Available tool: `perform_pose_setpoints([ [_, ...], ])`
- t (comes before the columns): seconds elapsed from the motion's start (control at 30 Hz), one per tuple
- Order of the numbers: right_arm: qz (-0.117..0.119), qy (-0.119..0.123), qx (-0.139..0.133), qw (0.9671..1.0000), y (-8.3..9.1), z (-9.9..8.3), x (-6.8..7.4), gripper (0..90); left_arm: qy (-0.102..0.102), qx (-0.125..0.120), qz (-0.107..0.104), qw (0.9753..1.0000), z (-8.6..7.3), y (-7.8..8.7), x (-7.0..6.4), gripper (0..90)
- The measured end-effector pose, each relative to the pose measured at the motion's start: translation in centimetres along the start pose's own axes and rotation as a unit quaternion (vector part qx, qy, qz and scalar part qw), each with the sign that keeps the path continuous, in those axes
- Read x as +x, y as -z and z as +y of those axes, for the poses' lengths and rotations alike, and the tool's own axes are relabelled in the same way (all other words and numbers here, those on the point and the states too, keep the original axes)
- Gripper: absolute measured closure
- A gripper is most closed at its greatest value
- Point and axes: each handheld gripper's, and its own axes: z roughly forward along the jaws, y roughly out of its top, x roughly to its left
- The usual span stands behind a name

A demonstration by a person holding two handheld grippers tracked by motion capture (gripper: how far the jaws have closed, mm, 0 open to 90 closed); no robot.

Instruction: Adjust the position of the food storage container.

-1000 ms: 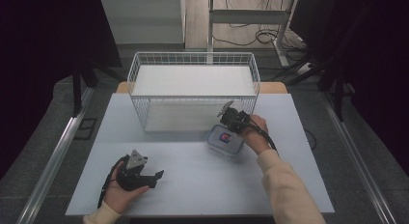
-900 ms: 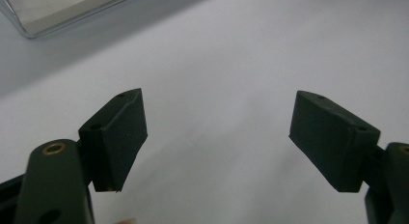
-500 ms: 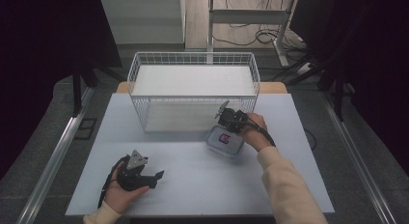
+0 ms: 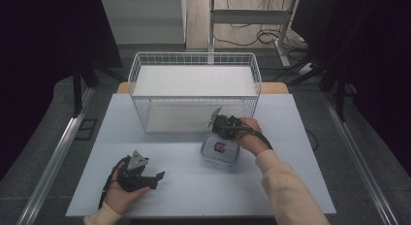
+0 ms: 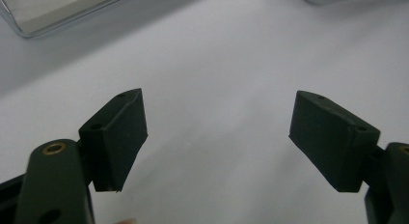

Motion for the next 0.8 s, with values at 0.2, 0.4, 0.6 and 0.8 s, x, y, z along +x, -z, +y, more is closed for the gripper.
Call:
perform_pose_setpoints([
  [0.2,0.020,0.022,-0.011,0.9995,0.3,1.0,1.6,89.6,0.000,0.000,-0.001,1.0000,0.0,0.0,0.1,20.5],
  [0.4,0.038,0.061,-0.009,0.9974,0.8,1.7,3.5,89.6,-0.001,0.000,-0.002,1.0000,0.0,0.0,0.0,20.5],
  [0.6,0.050,0.072,-0.023,0.9958,1.3,1.8,4.5,89.6,0.000,0.001,-0.001,1.0000,0.0,0.0,0.1,20.5],
  [0.8,0.032,-0.020,-0.075,0.9964,3.2,0.1,3.4,89.5,0.002,-0.002,0.001,1.0000,0.0,0.1,0.1,20.5],
])
